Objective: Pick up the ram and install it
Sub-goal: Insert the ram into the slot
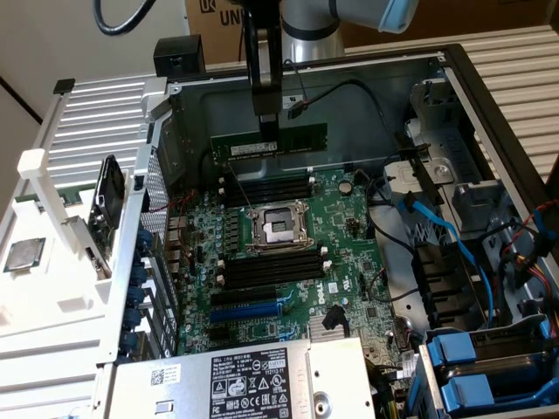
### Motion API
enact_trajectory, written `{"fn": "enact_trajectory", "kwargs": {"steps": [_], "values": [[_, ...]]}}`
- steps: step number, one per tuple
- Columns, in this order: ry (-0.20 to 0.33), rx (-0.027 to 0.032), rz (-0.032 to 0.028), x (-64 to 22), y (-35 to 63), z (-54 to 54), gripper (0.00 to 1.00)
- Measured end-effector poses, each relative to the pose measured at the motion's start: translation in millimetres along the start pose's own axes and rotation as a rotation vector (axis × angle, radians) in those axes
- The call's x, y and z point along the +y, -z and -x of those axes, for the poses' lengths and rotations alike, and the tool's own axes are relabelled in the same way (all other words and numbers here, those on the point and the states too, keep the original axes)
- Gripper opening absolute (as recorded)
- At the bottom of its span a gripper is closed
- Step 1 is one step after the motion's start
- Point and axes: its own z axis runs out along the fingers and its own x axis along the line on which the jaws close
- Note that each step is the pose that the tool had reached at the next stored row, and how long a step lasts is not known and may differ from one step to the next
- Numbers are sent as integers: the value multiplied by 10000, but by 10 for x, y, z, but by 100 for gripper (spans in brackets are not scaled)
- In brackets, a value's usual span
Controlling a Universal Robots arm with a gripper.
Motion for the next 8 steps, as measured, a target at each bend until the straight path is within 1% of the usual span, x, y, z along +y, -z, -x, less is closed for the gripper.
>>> {"fn": "enact_trajectory", "kwargs": {"steps": [2, 4, 7, 8], "values": [[0, 0, 1, -1, -10, -20, 12], [0, -4, 0, -2, -61, -60, 12], [-1, -3, 1, -2, -115, -65, 12], [0, -4, 0, -4, -152, -65, 12]]}}
